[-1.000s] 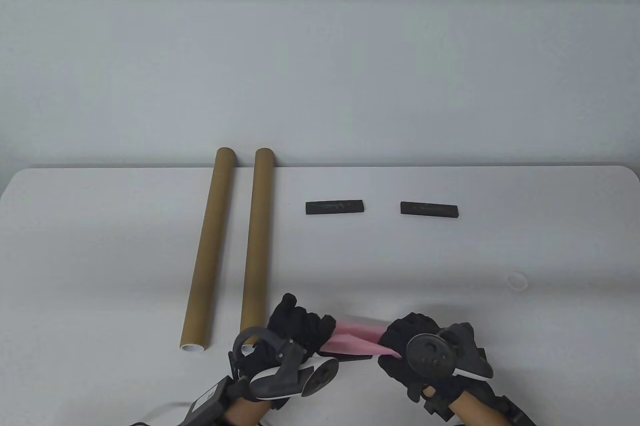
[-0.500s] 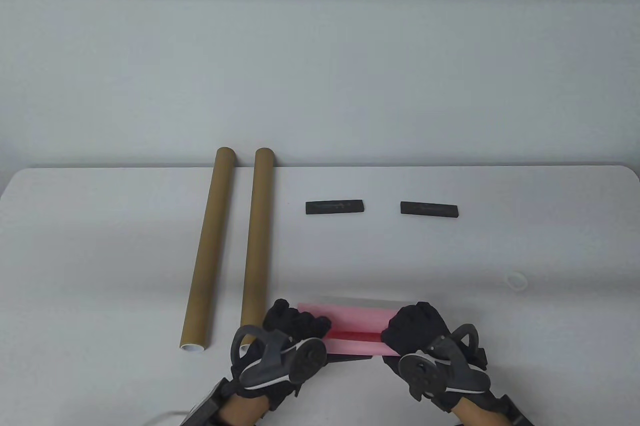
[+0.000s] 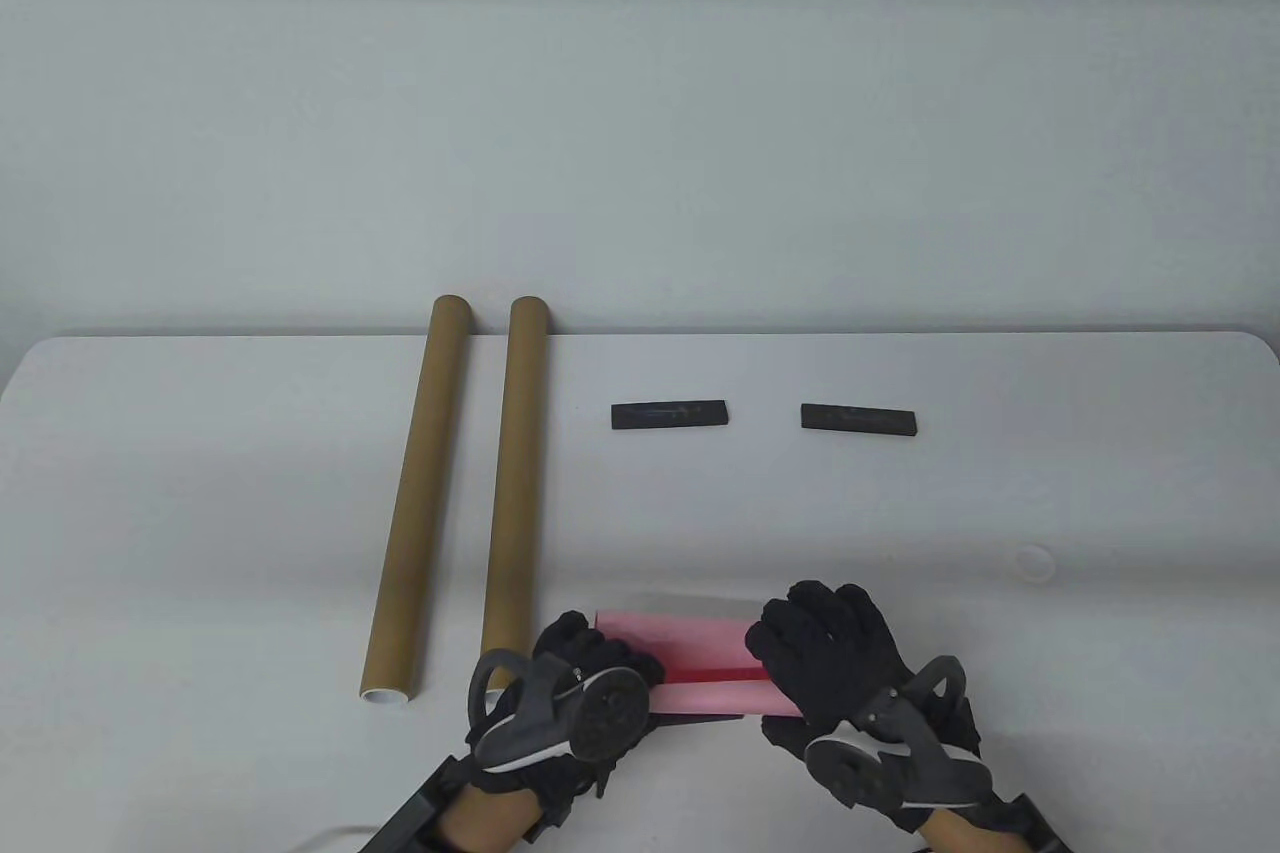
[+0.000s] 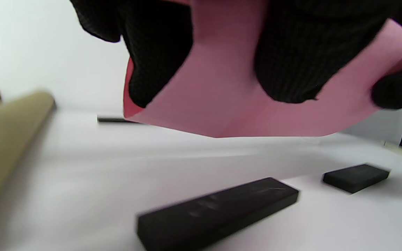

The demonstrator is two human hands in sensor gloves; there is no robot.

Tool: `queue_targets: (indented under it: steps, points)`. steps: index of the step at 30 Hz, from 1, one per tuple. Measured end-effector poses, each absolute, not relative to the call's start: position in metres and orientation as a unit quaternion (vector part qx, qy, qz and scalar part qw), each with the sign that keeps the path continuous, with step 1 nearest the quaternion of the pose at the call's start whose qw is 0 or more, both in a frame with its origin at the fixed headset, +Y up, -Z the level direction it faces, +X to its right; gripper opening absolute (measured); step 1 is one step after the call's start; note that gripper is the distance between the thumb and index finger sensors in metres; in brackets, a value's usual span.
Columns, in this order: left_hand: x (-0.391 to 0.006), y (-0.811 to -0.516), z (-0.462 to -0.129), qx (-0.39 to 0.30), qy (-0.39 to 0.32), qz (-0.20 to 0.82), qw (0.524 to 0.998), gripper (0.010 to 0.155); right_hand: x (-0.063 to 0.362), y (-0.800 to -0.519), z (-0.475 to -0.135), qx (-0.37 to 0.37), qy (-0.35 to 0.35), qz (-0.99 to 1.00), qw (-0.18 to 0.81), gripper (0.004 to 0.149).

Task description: Roll up papers and store in mailing tubes

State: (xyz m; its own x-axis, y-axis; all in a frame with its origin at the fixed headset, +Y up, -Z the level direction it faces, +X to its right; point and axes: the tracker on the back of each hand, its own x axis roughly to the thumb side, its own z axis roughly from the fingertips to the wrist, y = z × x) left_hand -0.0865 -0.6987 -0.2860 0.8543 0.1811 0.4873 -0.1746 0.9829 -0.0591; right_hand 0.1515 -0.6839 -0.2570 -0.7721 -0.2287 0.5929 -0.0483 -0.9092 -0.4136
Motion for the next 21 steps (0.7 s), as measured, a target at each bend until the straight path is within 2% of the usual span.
queue_targets:
  steps: [2,4,5,9,12,15,16,18,20,21]
  points:
    - [-0.087,-0.699,-0.287,-0.011,-0.249,0.103,0.963,0.043,0.150,-0.684,-0.256,-0.323,0.221,-0.919,0.045,0.056]
    - [-0.084,-0.699,-0.287,-0.002,-0.254,0.079,0.964,0.043,0.149,-0.686,-0.260,-0.319,0.201,-0.925,0.046,0.043]
    - [-0.083,-0.700,-0.284,0.017,-0.256,0.060,0.965,0.045,0.150,-0.686,-0.262,-0.314,0.189,-0.930,0.033,0.041]
    - [-0.075,-0.696,-0.274,0.097,-0.288,-0.037,0.952,0.072,0.155,-0.690,-0.270,-0.287,0.122,-0.950,-0.023,0.038]
    - [-0.069,-0.692,-0.266,0.145,-0.308,-0.083,0.937,0.074,0.157,-0.692,-0.276,-0.275,0.074,-0.956,-0.073,0.038]
    - [-0.066,-0.691,-0.264,0.163,-0.308,-0.099,0.932,0.064,0.159,-0.692,-0.278,-0.273,0.045,-0.952,-0.130,0.037]
    - [-0.066,-0.691,-0.266,0.152,-0.305,-0.091,0.936,0.057,0.160,-0.692,-0.276,-0.275,0.054,-0.951,-0.129,0.042]
    - [-0.072,-0.693,-0.272,0.113,-0.291,-0.049,0.949,0.049,0.157,-0.687,-0.267,-0.304,0.138,-0.942,-0.035,0.072]
    - [-0.079,-0.696,-0.279,0.053,-0.280,0.016,0.958,0.045,0.156,-0.679,-0.260,-0.316,0.207,-0.924,0.062,0.077]
    - [-0.082,-0.697,-0.283,0.026,-0.276,0.052,0.959,0.045,0.157,-0.677,-0.258,-0.319,0.230,-0.917,0.071,0.077]
